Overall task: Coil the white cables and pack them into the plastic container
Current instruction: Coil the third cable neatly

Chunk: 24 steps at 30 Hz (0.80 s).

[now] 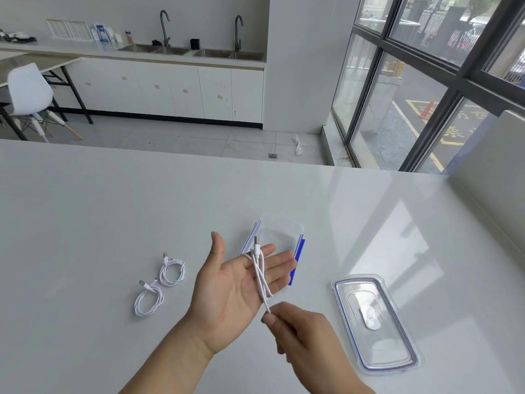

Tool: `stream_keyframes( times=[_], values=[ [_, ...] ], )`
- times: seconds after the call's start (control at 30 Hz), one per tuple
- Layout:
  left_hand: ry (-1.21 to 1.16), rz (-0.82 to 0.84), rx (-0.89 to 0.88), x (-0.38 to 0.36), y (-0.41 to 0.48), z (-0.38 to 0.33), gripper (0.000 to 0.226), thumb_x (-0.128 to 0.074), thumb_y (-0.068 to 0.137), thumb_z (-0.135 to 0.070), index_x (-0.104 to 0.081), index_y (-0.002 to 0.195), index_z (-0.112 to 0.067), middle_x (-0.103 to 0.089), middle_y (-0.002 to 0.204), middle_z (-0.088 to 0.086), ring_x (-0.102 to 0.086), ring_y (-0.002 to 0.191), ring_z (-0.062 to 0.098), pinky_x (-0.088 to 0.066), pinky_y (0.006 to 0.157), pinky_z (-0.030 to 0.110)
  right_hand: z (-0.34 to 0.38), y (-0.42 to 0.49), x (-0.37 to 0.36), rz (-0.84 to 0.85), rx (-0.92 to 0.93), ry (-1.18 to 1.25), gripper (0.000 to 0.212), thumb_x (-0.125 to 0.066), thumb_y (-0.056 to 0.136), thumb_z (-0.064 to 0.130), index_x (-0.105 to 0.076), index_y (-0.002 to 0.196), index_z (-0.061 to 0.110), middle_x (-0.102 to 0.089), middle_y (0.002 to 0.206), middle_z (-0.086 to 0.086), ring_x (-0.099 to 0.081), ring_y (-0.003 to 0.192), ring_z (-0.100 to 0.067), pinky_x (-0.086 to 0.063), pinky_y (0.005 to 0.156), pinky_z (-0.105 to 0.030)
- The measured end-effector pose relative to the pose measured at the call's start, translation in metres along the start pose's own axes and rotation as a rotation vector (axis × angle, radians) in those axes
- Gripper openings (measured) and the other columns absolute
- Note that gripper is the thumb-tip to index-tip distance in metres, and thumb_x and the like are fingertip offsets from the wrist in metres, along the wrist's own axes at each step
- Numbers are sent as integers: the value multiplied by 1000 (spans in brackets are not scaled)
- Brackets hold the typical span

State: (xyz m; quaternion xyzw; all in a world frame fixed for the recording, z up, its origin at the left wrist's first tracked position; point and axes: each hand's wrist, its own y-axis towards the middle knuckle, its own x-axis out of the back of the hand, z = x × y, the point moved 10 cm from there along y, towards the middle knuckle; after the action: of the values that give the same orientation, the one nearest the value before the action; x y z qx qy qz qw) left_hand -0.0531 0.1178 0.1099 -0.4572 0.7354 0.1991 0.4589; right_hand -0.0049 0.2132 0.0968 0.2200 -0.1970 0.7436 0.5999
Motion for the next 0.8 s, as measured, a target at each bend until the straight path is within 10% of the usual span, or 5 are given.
stream_keyframes(
  times=[0.47, 0.8],
  values=[
    [445, 238, 239, -28, -14, 22, 112, -27, 84, -85, -50, 134, 12, -63, 121, 39, -67, 101, 45, -48, 85, 47, -51, 47, 26, 226, -120, 21, 22, -63, 75, 44, -66, 68, 24, -63, 62, 8, -55, 61, -8, -49, 66, -34],
    [977, -41, 384, 25, 0, 39, 107, -13, 76, -90, -61, 127, -8, -75, 114, 17, -71, 107, 34, -51, 90, 43, 42, 82, 51, 126, 47, -447, 23, -64, 93, 34, -72, 85, 14, -69, 72, 1, -63, 71, -22, -52, 67, -36]
  ],
)
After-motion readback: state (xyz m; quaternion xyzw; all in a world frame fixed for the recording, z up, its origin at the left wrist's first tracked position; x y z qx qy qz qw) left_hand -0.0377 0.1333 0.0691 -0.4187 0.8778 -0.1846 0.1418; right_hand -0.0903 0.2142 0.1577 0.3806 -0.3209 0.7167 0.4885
